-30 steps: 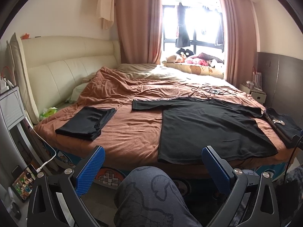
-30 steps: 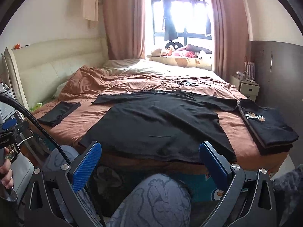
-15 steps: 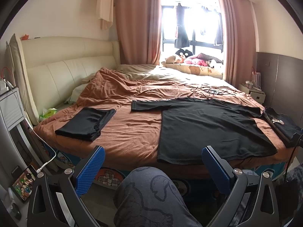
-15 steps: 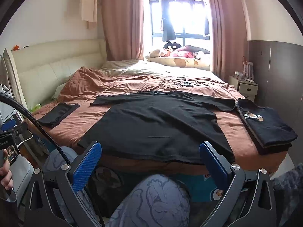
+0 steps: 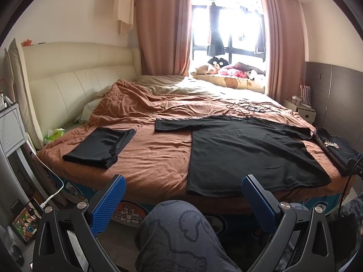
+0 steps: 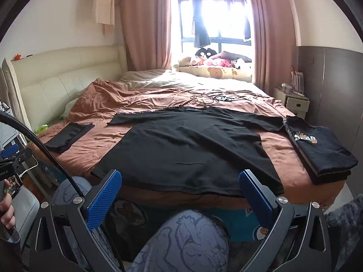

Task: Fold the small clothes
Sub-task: 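Move both tools toward the flat black T-shirt on the bed, then lower the left gripper onto the shirt's trimmed side edge and close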

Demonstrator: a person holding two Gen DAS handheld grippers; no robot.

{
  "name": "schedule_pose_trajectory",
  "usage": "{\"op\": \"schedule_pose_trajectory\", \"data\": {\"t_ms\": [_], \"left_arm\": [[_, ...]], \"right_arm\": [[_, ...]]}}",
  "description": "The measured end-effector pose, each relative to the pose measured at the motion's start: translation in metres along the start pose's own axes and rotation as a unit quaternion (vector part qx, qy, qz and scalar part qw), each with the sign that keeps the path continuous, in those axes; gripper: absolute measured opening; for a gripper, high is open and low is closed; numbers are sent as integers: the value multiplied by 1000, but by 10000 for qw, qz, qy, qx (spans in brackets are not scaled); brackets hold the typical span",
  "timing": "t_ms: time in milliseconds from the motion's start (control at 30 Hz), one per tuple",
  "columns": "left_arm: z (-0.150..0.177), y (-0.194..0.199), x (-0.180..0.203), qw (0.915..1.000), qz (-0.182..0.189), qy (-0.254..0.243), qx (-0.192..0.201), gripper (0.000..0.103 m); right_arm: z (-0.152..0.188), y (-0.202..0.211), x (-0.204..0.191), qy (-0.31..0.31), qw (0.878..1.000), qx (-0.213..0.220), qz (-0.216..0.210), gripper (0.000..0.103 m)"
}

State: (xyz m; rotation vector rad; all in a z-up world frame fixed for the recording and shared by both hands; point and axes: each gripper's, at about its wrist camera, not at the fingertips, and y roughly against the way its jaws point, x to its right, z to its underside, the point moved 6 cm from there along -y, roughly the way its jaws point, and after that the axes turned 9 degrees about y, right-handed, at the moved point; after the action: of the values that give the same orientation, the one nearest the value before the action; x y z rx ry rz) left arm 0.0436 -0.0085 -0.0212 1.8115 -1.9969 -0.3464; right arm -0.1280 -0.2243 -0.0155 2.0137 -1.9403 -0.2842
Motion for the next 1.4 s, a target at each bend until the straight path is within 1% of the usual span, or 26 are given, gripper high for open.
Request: {"op": "schedule_pose_trajectory", "data": {"t_ms": [133,300,367,400,500,567,633,733,833,933,1100,1167,1300,1400], "left_arm": [[-1,-9,-2,10000,-15,27,-54,103],[-5,-24,-5,9997,-184,42,-155,103],[-8,-28,-5,9998,-156,67,-120,103],[-10,-29,-4,9999,-117,38,-80,103],[-15,-35,2,9997,-192,-126,-1,103],[-18,-42,7,9997,-155,-200,-52,103],[-21,-51,11,9995,-122,-259,-121,103],[-28,-65,15,9993,-165,-322,-101,103],[-36,-84,16,9993,-172,-270,-198,103],[-48,-102,16,9992,-158,-269,-249,103],[-69,-129,19,9990,-209,-328,-222,103],[-74,-140,21,9989,-119,-340,-286,103],[-85,-163,21,9988,-88,-316,-354,103],[-92,-178,19,9989,1,-248,-385,103]], "right_arm": [[-1,-8,1,-3,10000,-26,-9,103],[-3,-21,5,-61,9999,-94,-35,103],[-5,-29,7,-82,9999,-132,-46,103],[-6,-33,7,-88,9998,-149,-52,103],[-11,-44,12,-125,9997,-197,-50,103],[-15,-51,14,-143,9997,-211,-60,103],[-22,-62,16,-145,9996,-223,-52,103],[-28,-77,21,-154,9996,-250,-59,103],[-37,-95,27,-192,9993,-315,-65,103],[-50,-113,34,-243,9991,-359,-45,103],[-70,-142,40,-319,9988,-366,-8,103],[-76,-152,40,-337,9987,-371,-13,103],[-88,-174,38,-323,9988,-379,-37,103],[-94,-190,38,-315,9986,-408,-82,103]]}}
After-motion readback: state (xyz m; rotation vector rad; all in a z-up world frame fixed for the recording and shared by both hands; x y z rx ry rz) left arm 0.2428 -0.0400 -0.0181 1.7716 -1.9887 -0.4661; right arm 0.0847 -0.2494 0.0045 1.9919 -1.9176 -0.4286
